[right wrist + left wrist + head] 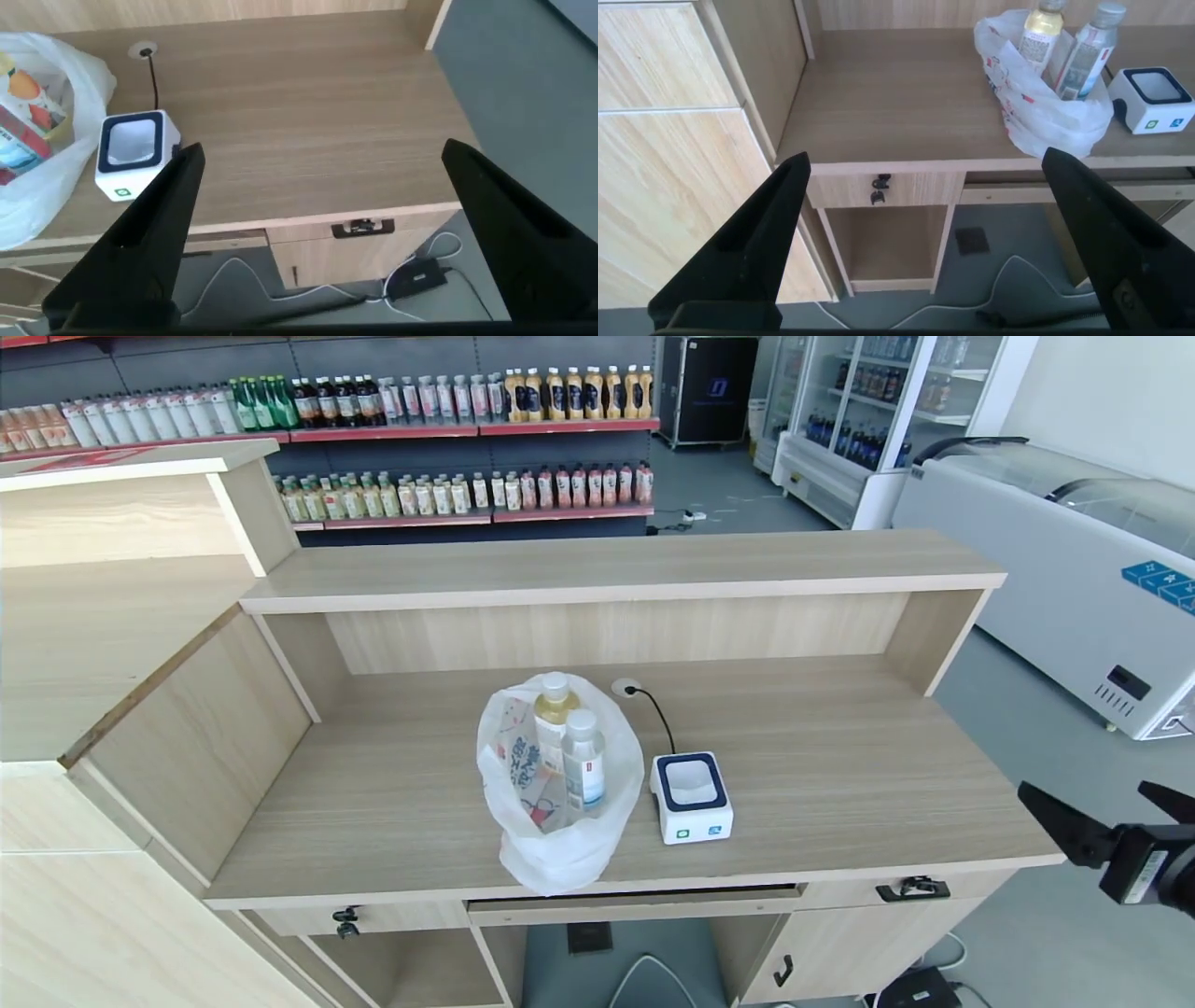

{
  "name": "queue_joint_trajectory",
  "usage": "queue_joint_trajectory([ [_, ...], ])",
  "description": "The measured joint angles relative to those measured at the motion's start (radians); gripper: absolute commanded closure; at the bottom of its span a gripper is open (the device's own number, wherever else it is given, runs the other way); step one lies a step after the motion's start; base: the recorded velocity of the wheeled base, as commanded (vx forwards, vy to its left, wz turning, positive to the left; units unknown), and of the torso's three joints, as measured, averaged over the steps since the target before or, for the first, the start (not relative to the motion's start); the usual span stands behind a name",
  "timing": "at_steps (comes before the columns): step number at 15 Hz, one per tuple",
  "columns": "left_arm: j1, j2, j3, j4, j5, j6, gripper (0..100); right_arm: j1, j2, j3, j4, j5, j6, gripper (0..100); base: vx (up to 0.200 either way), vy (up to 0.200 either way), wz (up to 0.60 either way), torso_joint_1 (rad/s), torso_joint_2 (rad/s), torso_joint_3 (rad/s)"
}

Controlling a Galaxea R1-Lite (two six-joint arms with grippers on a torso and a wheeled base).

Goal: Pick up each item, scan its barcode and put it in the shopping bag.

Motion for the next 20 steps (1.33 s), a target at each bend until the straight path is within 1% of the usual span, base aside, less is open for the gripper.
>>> queue_joint_trajectory([
  [1,0.000,0.000,0.000,0.000,0.000,0.000,0,0.008,-0.071,0.030,0.041,-0.003,0.004,0,0.000,0.000,0.00,0.000,0.00,0.000],
  [2,0.000,0.000,0.000,0.000,0.000,0.000,0,0.017,-0.159,0.057,0.112,-0.005,0.008,0,0.000,0.000,0.00,0.000,0.00,0.000],
  [4,0.000,0.000,0.000,0.000,0.000,0.000,0,0.028,-0.336,0.086,0.286,-0.007,0.015,0,0.000,0.000,0.00,0.000,0.00,0.000],
  [8,0.000,0.000,0.000,0.000,0.000,0.000,0,0.050,-0.709,0.107,0.685,-0.008,0.029,0,0.000,0.000,0.00,0.000,0.00,0.000],
  [10,0.000,0.000,0.000,0.000,0.000,0.000,0,0.076,-0.873,0.110,0.826,-0.007,0.034,0,0.000,0.000,0.00,0.000,0.00,0.000],
  [11,0.000,0.000,0.000,0.000,0.000,0.000,0,0.089,-0.929,0.112,0.863,-0.005,0.037,0,0.000,0.000,0.00,0.000,0.00,0.000],
  [15,0.000,0.000,0.000,0.000,0.000,0.000,0,0.100,-1.024,0.112,0.896,-0.007,0.038,0,0.000,0.000,0.00,0.000,0.00,0.000],
  [19,0.000,0.000,0.000,0.000,0.000,0.000,0,0.075,-1.044,0.112,0.916,-0.003,0.036,0,0.000,0.000,0.00,0.000,0.00,0.000],
  [20,0.000,0.000,0.000,0.000,0.000,0.000,0,0.061,-1.046,0.112,0.919,0.011,0.036,0,0.000,0.000,0.00,0.000,0.00,0.000],
])
